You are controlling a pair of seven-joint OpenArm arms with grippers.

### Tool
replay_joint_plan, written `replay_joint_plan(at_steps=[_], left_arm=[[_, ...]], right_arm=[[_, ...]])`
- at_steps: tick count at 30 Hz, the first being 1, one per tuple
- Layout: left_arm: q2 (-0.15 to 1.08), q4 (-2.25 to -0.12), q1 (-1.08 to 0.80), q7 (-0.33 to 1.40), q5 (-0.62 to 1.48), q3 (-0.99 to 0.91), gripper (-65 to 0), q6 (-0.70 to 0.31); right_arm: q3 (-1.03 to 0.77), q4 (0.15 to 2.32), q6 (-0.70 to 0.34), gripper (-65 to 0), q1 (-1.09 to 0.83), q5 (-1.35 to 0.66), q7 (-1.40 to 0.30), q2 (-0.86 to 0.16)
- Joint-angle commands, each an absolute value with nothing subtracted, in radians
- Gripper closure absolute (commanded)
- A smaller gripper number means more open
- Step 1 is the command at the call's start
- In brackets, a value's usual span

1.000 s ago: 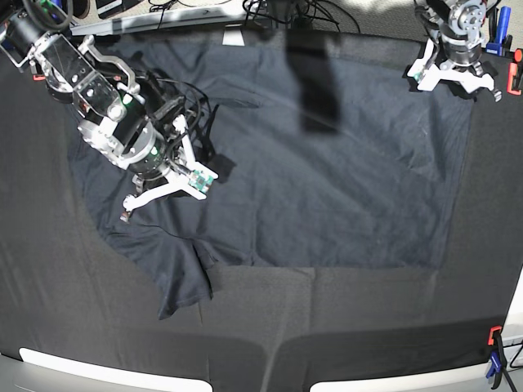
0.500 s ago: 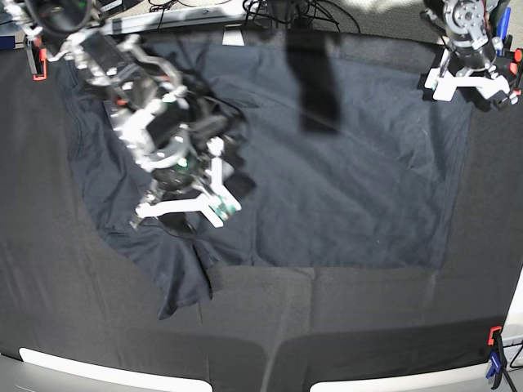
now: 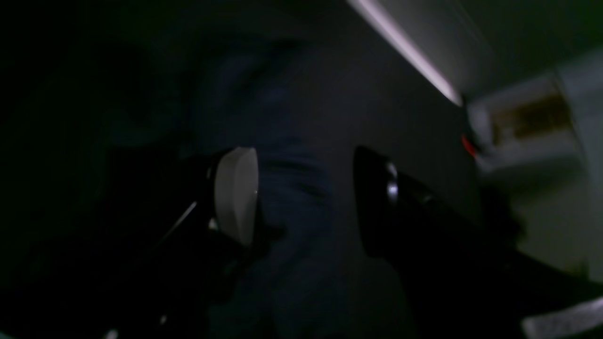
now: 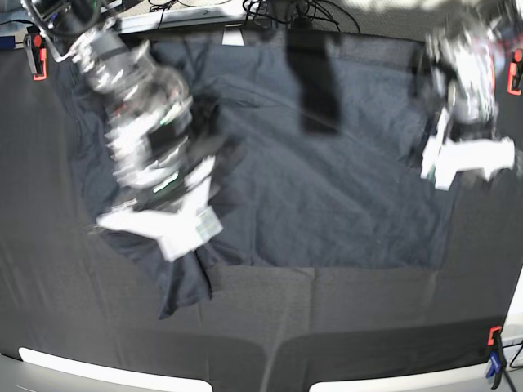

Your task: Layout the t-shirt on the table in an organized manner, then fold the t-shirt properly

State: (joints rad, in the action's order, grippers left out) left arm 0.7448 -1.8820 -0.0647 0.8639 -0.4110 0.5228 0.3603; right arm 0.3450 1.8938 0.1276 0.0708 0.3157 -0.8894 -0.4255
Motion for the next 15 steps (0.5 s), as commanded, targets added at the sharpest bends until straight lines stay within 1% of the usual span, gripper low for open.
replay_joint_plan(at_steps=[1, 4, 7, 11, 15], left_arm=[[0.739, -1.891, -0.008, 0.815, -0.398, 0.509, -22.4, 0.364], [0.672, -1.849, 0.120, 0.709, -0.220, 0.466, -22.4, 0.295], [0.597, -1.714, 0.245, 0.640, -0.041, 0.390, -22.4, 0.179], [0.527, -1.444, 0.417, 0.556, 0.194, 0.282, -22.4, 0.059], [0.484, -1.099, 0.609, 0.534, 0.402, 0.181, -22.4, -0.130]], right_arm=[[0.293, 1.908, 0.136, -31.8, 0.085, 0.295, -0.873, -0.418], [0.149, 1.908, 0.126, -31.8, 0.085, 0.199, -0.874, -0.384], [0.067, 1.908, 0.096, -31.8, 0.084, 0.144, -0.885, -0.366], [0.046, 1.908, 0.073, -31.8, 0.077, 0.103, -0.895, -0.362], [0.046, 1.908, 0.058, -31.8, 0.065, 0.096, -0.898, -0.348]])
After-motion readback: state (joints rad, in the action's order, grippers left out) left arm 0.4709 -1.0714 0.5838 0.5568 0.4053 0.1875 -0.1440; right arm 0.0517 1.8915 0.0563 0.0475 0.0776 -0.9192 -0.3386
